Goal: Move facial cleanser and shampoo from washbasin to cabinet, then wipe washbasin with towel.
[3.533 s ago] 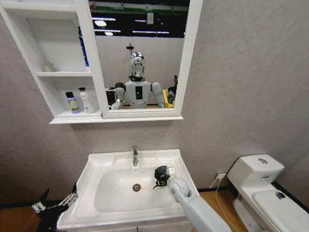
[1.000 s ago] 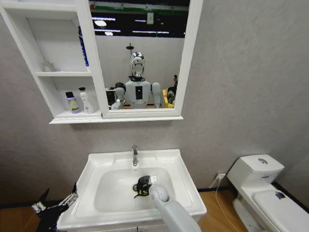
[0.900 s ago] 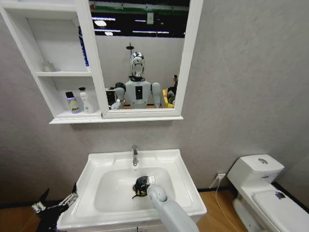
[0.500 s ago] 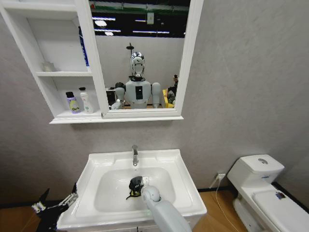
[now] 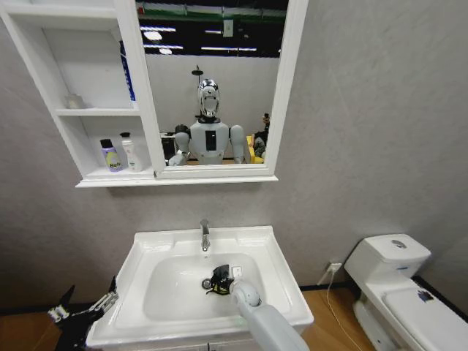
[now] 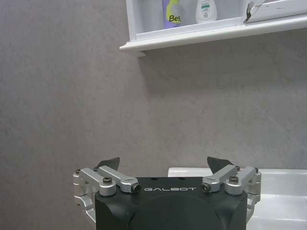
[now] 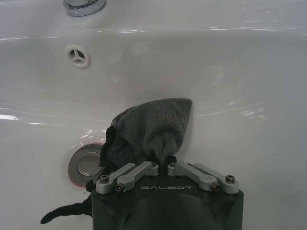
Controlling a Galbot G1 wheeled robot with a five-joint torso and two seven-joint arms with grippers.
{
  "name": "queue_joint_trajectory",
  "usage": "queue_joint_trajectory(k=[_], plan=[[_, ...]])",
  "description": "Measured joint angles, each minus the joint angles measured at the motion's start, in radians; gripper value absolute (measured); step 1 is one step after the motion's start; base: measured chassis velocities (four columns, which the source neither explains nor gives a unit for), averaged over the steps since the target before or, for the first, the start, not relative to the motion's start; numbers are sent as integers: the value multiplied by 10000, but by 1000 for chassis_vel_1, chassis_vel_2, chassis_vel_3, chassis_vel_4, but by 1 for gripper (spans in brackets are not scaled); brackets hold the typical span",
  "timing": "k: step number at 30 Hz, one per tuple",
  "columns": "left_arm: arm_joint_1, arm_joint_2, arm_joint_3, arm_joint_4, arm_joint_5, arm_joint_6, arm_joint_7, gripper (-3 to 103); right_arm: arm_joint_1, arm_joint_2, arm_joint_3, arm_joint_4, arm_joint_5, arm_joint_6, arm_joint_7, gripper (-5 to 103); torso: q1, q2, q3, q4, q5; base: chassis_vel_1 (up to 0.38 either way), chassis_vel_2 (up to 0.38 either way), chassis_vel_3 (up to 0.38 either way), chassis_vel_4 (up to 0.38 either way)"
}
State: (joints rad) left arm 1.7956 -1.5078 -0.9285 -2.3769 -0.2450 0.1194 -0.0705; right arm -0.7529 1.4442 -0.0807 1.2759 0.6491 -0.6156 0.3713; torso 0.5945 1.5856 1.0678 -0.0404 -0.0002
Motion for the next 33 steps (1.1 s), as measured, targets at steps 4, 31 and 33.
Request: queue_joint_trajectory(k=[4, 31, 33], plan=[[0, 0, 0, 0, 0, 0, 0, 100, 92, 127, -56, -171, -54, 22, -17, 3, 0, 0, 0, -1, -1, 0, 0, 0, 0], [0, 0, 0, 0, 0, 0, 0, 100, 446, 833, -469, -1324, -604, 726, -767, 3, 1, -1, 2, 8, 7, 0, 0, 0, 0], [0, 0, 0, 0, 0, 0, 0, 100, 420, 743, -415, -1219, -554, 689, -737, 3, 2, -2, 1, 10, 8, 0, 0, 0, 0]])
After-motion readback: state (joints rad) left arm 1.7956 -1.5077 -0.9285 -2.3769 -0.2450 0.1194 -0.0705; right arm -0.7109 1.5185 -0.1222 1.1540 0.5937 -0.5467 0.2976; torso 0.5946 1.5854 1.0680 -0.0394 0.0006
